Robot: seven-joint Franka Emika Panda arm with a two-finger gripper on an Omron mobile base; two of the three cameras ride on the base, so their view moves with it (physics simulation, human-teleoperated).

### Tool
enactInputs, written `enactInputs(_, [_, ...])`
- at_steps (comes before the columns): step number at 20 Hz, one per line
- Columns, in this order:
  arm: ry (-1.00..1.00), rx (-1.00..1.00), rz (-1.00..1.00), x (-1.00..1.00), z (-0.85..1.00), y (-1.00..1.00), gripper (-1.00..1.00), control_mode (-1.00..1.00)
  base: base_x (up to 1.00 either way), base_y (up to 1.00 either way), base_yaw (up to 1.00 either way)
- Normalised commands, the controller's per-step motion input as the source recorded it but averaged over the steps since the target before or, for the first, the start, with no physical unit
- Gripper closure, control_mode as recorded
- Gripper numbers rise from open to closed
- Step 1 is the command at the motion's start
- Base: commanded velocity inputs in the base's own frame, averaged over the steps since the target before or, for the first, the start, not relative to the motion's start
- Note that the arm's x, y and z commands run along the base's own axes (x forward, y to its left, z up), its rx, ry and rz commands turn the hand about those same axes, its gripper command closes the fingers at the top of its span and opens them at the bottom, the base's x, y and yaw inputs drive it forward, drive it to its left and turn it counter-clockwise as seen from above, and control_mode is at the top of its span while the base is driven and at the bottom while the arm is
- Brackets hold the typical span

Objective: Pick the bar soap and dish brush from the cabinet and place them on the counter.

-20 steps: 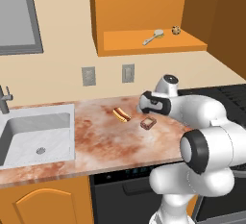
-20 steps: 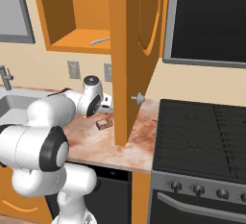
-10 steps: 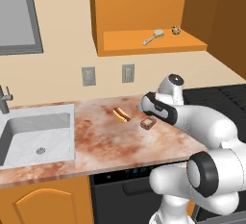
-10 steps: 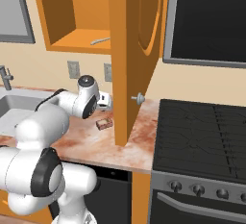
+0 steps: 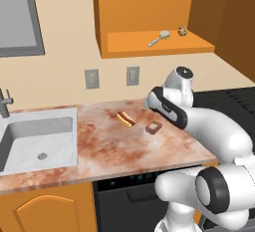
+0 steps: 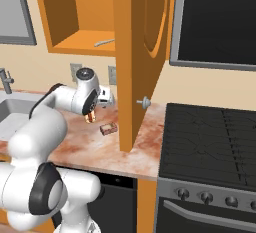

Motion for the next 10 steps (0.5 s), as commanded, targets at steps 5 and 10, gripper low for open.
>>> enactInputs(5, [0.00,0.03,0.00,-0.10,0.49,0.03,-1.00,-1.00,0.00,0.00,0.00])
enactInputs(10, [0.00,0.01,0.01,-0.05,0.57,0.04,-1.00,-1.00,0.00,0.00,0.00])
